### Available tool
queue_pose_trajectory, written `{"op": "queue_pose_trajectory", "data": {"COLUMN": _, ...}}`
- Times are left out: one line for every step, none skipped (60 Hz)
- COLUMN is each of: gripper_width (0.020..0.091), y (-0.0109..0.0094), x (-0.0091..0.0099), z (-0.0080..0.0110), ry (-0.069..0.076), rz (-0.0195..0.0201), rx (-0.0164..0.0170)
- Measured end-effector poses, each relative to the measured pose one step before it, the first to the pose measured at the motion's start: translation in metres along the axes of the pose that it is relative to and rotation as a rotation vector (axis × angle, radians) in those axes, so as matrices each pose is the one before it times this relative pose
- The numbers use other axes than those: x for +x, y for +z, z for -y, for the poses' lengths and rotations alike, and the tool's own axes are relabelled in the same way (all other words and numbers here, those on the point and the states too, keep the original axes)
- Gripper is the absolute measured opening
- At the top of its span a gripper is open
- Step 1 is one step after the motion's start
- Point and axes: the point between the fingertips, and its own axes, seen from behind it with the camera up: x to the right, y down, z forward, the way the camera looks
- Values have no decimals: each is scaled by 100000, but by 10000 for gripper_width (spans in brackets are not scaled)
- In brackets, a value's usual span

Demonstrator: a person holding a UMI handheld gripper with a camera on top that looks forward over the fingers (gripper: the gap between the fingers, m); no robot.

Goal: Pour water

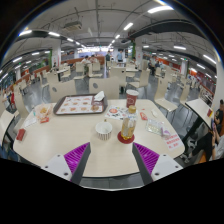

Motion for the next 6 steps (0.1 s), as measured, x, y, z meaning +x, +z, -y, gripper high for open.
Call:
{"op": "queue_pose_trajectory", "data": {"gripper_width": 850, "y": -57, "x": 62, "z": 79, "ry": -480, "rz": -272, "rx": 198}}
{"op": "queue_pose_trajectory", "data": {"gripper_width": 849, "y": -46, "x": 48, "z": 35, "ry": -271, "rz": -201, "rx": 9}}
{"op": "queue_pose_trajectory", "data": {"gripper_width": 851, "y": 208, "x": 70, "z": -78, "ry": -72, "rz": -273, "rx": -183}}
{"op": "queue_pose_trajectory", "data": {"gripper_width": 851, "y": 26, "x": 84, "z": -21, "ry": 27, "rz": -437, "rx": -217}}
{"op": "queue_pose_trajectory", "data": {"gripper_width": 851, "y": 41, "x": 83, "z": 18, "ry": -77, "rz": -608, "rx": -159}}
{"op": "queue_pose_trajectory", "data": {"gripper_width": 850, "y": 29, "x": 74, "z": 37, "ry": -177, "rz": -581, "rx": 62}}
